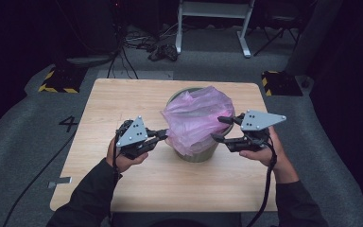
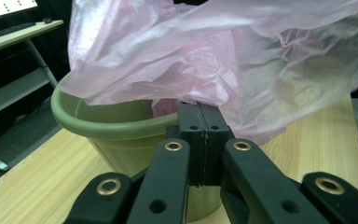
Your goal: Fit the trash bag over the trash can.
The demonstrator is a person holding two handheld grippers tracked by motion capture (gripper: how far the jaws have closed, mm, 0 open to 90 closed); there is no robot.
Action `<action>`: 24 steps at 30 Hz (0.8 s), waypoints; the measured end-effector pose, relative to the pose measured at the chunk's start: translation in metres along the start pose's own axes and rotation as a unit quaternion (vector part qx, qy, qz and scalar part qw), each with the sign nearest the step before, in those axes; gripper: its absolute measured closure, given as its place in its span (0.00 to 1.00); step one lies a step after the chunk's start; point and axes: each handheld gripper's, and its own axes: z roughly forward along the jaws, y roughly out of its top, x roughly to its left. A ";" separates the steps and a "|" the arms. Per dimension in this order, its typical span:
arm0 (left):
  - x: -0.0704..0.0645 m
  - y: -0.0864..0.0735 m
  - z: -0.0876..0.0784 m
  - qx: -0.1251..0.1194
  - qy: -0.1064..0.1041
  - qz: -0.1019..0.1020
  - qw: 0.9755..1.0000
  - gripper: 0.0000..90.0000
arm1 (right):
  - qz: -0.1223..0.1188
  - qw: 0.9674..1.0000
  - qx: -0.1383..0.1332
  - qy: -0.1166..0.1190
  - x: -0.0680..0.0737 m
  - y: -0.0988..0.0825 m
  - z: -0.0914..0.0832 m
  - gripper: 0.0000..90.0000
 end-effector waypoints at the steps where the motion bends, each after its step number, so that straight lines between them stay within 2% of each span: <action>1: 0.000 0.000 0.000 0.001 -0.002 0.001 1.000 1.00 | -0.003 1.000 -0.001 0.002 0.004 0.002 0.000 0.39; 5: -0.002 0.001 0.003 0.003 -0.001 0.003 1.000 1.00 | -0.013 1.000 -0.001 0.006 0.018 0.009 0.006 0.33; 8: -0.004 0.002 0.003 0.004 0.000 0.008 1.000 1.00 | -0.024 1.000 0.006 -0.014 0.024 0.012 0.010 0.28; 10: -0.004 0.002 0.002 0.004 0.003 0.006 1.000 1.00 | -0.021 0.999 0.004 -0.031 0.024 0.013 0.009 0.27; 12: -0.004 0.002 0.002 0.004 0.004 0.006 1.000 1.00 | -0.014 1.000 -0.007 -0.027 0.025 0.014 0.007 0.25; 16: -0.004 0.002 0.003 0.005 0.006 0.007 1.000 1.00 | -0.033 0.999 -0.011 -0.023 0.034 0.019 0.009 0.25; 18: -0.005 0.003 0.004 0.005 0.008 0.009 1.000 1.00 | -0.036 0.999 -0.008 -0.022 0.036 0.021 0.014 0.31; 20: -0.005 0.003 0.004 0.004 0.009 0.010 1.000 1.00 | -0.044 0.999 0.001 -0.028 0.038 0.021 0.019 0.51; 21: -0.005 0.003 0.004 0.004 0.010 0.010 1.000 1.00 | -0.048 0.999 0.009 -0.021 0.038 0.021 0.021 0.62; 24: -0.005 0.003 0.001 0.004 0.012 0.009 1.000 1.00 | -0.056 0.998 0.016 -0.022 0.039 0.018 0.023 0.84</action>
